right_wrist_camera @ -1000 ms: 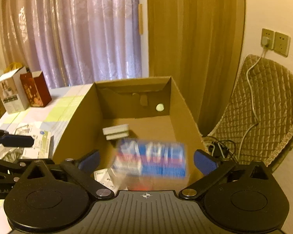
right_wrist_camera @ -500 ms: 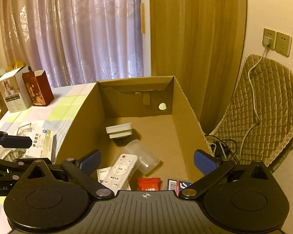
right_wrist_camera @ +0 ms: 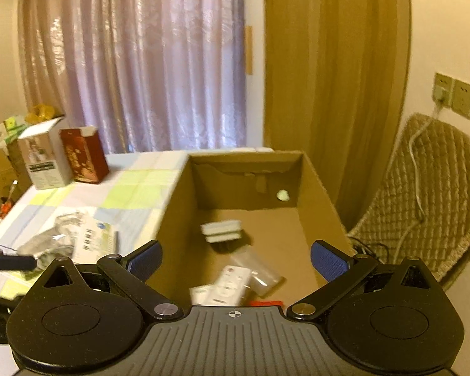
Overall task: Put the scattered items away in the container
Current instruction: 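Grasp the silver foil bag with the left gripper while the right gripper grasps the white parrot ointment box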
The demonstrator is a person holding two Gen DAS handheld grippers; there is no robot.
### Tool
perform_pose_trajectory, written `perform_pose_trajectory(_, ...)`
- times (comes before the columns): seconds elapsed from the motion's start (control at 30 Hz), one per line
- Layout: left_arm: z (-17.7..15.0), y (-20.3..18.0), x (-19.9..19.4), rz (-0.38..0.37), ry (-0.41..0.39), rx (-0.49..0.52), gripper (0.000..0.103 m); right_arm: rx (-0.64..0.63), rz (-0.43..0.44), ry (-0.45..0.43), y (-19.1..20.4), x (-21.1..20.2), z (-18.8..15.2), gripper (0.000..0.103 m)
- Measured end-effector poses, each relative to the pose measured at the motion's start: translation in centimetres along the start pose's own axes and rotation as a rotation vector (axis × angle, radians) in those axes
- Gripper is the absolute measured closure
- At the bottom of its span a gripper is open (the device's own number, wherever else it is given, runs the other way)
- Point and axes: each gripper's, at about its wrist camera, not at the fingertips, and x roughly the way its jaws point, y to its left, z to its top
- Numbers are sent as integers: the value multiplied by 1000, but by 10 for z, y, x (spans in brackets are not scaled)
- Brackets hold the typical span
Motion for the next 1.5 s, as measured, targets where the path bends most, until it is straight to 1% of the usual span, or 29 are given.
perform_pose_trajectory(0.17, -27, 35, -16, 65, 29, -35, 42, -40, 72, -26, 41, -5, 14, 0)
perform_pose_trajectory(0.27, -37, 53, -22, 114, 42, -40, 40, -80, 122, -36, 70, -5, 18, 0)
perform_pose_trajectory(0.33, -45, 68, -25, 138, 53, -61, 37, -114, 158, -32, 90, -2, 18, 0)
perform_pose_trajectory(0.43, -54, 90, -26, 167, 67, -96, 37, -165, 195, -13, 119, 6, 12, 0)
perform_pose_trajectory(0.57, -70, 116, -20, 209, 80, -109, 34, -208, 240, 21, 152, 20, 3, 0)
perform_pose_trajectory(0.63, -76, 131, -13, 232, 84, -106, 26, -230, 258, 37, 166, 29, -3, 0)
perform_pose_trajectory(0.7, -77, 144, -3, 244, 78, -94, 21, -251, 273, 60, 179, 40, -10, 0)
perform_pose_trajectory(0.83, -71, 169, 27, 249, 78, -39, 17, -282, 292, 125, 197, 70, -27, 0)
perform_pose_trajectory(0.9, -68, 179, 43, 242, 77, -9, 17, -280, 299, 163, 200, 87, -36, 0)
perform_pose_trajectory(1.0, -65, 194, 71, 191, 89, 22, 16, -270, 302, 213, 201, 110, -51, 0)
perform_pose_trajectory(1.13, -64, 205, 102, 149, 112, 71, 16, -251, 302, 267, 198, 131, -66, 0)
perform_pose_trajectory(1.2, -64, 209, 113, 125, 122, 77, 16, -240, 304, 291, 196, 143, -72, 0)
perform_pose_trajectory(1.27, -65, 211, 122, 100, 168, 63, 17, -231, 304, 310, 196, 152, -76, 0)
perform_pose_trajectory(1.37, -65, 214, 124, 96, 171, 42, 18, -225, 305, 323, 195, 161, -78, 0)
perform_pose_trajectory(1.43, -65, 212, 121, 95, 182, 34, 22, -220, 302, 328, 195, 166, -78, 1)
perform_pose_trajectory(1.47, -66, 210, 119, 96, 187, 37, 23, -220, 303, 332, 195, 167, -78, 8)
perform_pose_trajectory(1.5, -67, 208, 116, 98, 193, 37, 26, -223, 302, 344, 195, 170, -79, 24)
